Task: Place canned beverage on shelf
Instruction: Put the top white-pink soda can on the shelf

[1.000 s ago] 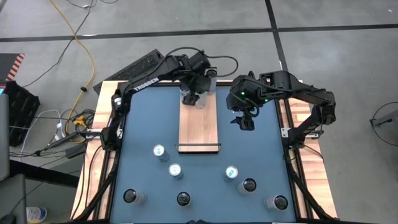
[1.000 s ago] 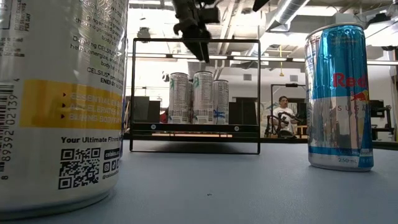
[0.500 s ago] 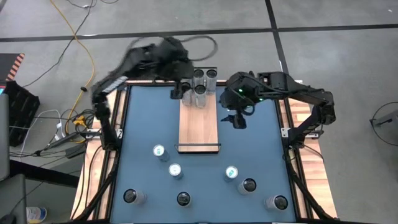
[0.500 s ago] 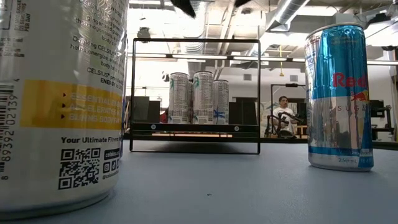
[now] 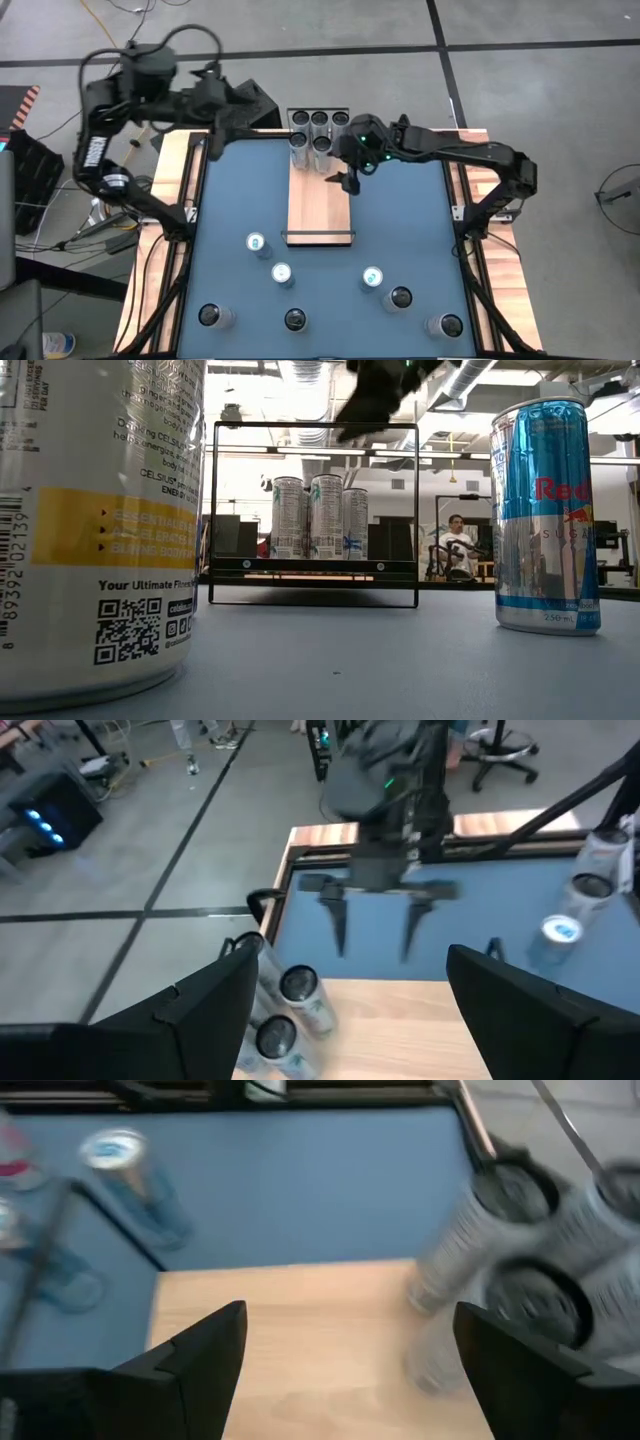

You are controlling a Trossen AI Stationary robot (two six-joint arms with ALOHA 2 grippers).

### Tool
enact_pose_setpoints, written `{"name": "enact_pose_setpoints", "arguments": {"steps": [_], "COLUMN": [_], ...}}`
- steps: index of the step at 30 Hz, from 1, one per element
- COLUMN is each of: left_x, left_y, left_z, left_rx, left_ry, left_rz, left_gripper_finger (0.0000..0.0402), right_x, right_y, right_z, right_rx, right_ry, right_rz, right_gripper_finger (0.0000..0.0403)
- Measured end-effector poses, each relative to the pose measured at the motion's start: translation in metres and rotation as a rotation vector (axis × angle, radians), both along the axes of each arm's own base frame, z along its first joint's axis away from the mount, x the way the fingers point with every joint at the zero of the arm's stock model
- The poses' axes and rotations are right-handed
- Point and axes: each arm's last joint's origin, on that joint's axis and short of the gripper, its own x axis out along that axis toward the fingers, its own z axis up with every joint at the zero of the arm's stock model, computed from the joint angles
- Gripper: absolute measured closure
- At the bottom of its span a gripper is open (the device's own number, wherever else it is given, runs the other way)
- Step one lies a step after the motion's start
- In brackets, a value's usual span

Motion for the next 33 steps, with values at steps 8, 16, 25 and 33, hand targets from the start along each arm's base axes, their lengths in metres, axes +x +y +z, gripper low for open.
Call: {"name": "enact_pose_setpoints", "arguments": {"steps": [8,16,25,33], "left_x": [-0.018,-0.015,-0.009,-0.011], "left_y": [-0.012,-0.013,-0.016,-0.024], "left_z": [0.003,-0.004,-0.005,0.003], "left_rx": [-0.019,-0.053,-0.058,-0.016], "left_ry": [-0.022,0.007,0.0,-0.078], "left_rz": [-0.018,-0.017,-0.041,-0.094], "left_gripper_finger": [0.0091,0.0091,0.0091,0.0091], "right_x": [-0.003,-0.002,-0.002,-0.001], "right_y": [-0.016,-0.017,-0.02,-0.019], "right_z": [-0.036,-0.047,-0.046,-0.045], "right_rx": [0.109,0.105,0.081,0.059], "right_ry": [-0.006,-0.049,-0.058,-0.065], "right_rz": [-0.129,-0.188,-0.188,-0.128], "right_gripper_finger": [0.0065,0.0065,0.0065,0.0065]}}
